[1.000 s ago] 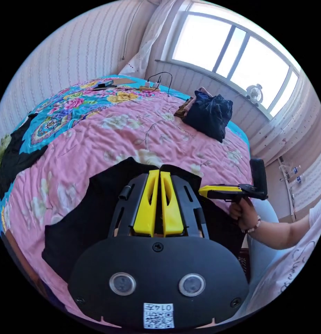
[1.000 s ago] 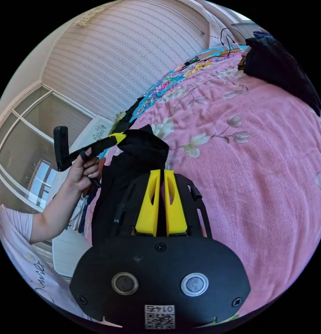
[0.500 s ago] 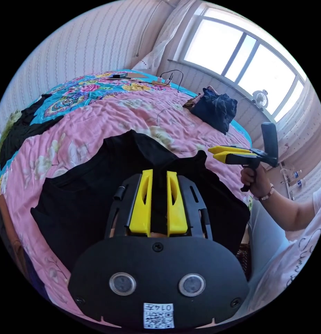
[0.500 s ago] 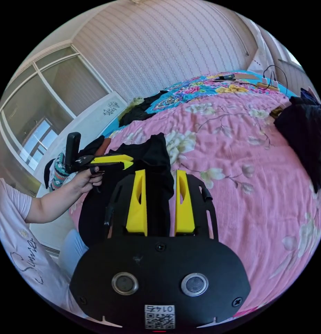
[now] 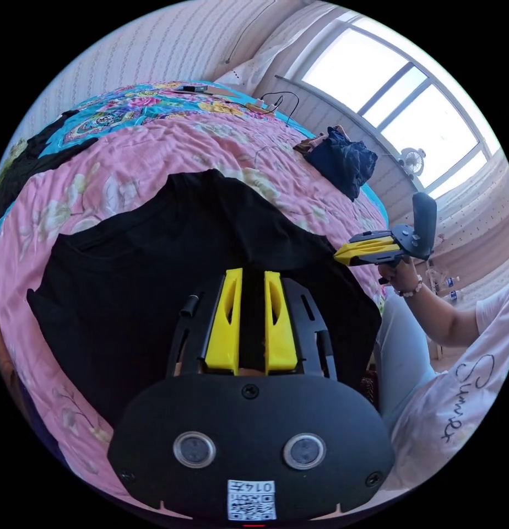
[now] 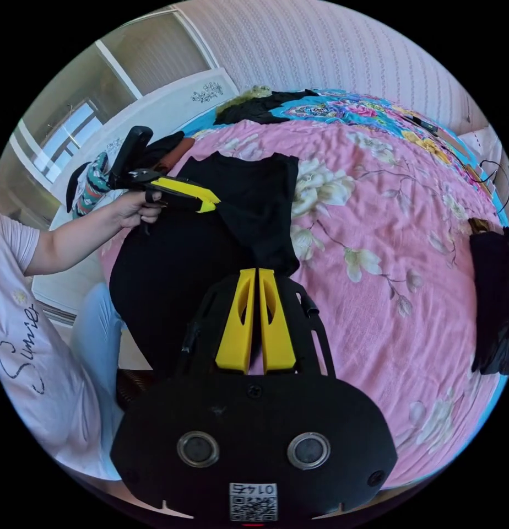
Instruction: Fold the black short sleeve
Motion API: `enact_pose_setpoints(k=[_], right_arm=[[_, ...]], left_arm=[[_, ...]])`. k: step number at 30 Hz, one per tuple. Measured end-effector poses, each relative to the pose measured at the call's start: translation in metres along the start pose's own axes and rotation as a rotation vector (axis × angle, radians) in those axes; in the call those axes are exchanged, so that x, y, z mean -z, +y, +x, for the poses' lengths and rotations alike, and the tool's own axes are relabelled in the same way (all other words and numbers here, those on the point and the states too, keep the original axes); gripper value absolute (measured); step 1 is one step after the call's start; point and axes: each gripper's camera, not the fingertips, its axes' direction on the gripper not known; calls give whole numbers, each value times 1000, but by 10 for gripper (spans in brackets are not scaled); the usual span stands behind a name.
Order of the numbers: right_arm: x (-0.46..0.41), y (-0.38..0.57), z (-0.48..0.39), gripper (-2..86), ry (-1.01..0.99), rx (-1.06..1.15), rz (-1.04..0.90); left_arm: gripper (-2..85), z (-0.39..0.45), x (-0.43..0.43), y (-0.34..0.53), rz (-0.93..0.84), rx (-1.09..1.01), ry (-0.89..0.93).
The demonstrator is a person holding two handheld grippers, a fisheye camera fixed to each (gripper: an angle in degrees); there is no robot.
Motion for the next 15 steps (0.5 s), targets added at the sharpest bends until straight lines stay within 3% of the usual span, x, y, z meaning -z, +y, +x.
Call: enact_pose_setpoints(k=[5,8,11,15], right_arm=[[-6,-26,6,-2,-34,-28,67],[-43,-38,10,-2,-27,-53,-14],[-81,-37,14,-2,19,-78,-96],[-65,-47,14,2,-7,-78,-100]], left_arm=[[58,-9,26,-1,26,-34,9],[54,-4,17,5,-11,-44,61],[53,7,-7,23,-128,-108,-55],[51,3,14,50,-50,-92,-89]])
